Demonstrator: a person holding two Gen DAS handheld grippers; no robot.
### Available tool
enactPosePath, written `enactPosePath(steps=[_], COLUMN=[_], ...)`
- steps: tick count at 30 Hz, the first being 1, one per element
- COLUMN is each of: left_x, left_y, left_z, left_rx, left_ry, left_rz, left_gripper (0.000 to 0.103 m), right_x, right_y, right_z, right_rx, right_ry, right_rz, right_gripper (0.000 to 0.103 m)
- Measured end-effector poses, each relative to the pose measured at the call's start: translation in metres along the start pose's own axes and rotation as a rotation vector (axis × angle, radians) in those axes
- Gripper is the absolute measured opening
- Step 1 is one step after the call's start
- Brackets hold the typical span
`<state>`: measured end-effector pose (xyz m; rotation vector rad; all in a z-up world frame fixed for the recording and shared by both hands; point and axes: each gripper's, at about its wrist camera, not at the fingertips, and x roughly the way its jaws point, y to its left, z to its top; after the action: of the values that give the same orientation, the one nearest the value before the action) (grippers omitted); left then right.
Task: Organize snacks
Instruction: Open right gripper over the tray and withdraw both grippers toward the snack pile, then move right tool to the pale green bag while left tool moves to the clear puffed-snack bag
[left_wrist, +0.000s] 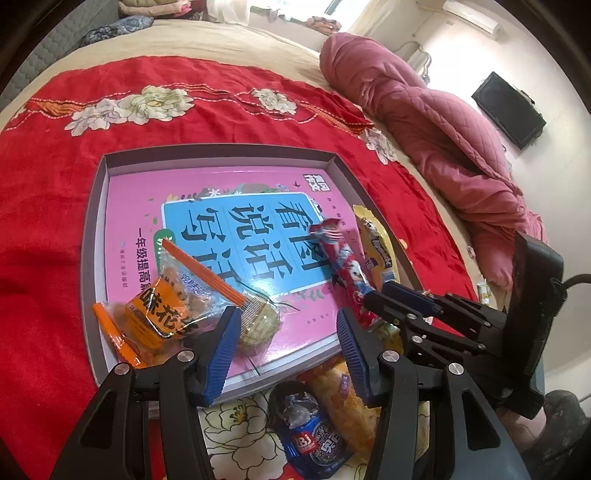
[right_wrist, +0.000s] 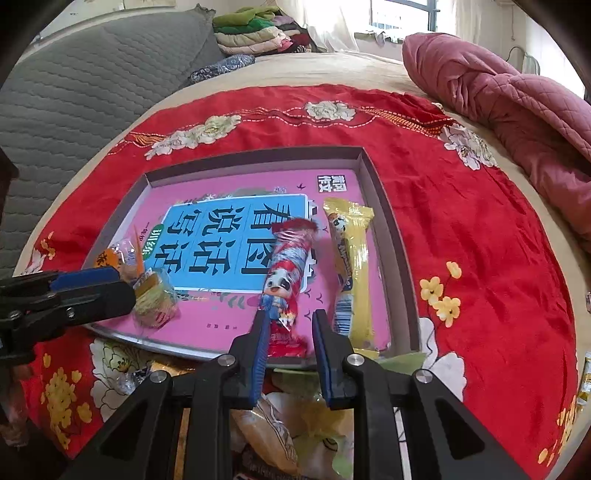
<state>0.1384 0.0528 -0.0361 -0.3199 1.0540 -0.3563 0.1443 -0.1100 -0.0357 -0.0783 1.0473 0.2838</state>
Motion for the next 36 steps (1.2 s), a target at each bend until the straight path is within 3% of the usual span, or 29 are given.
enactPosePath(steps=[6, 9, 13, 24, 36], left_x=[-0.003, -0.006, -0.013, -0.033, -0.046], left_y=[-0.002, -0.004, -0.005, -0.001, 0.011], left_z=[0.001, 0.001, 0.002, 0.003, 0.001], left_rx=[0.006, 0.013, 0.014, 0.02, -0.008], left_ry=[-0.006, -0.007, -0.016, -0.047, -0.062], left_rz=[0.002, 0.007, -0.006, 0.02, 0.024], left_gripper=[0.057, 0.063, 0.063, 0.064, 0.064], right_x=[-0.001, -0.011, -0.028, -0.061, -0.079], right_y=[0.001, -0.004, -0.011, -0.031, -0.042], right_z=[0.002, 0.003, 0.009, 0.016, 0.007], right_rx=[0.01, 0.033, 0.056, 0.11, 0.136], right_ry=[-0.014, -0.038, -0.081, -0.15, -0.162], right_rz=[0.004, 0.024, 0.037, 0.045, 0.046], right_gripper=[0.023, 0.023, 0.035, 0.036, 0.036])
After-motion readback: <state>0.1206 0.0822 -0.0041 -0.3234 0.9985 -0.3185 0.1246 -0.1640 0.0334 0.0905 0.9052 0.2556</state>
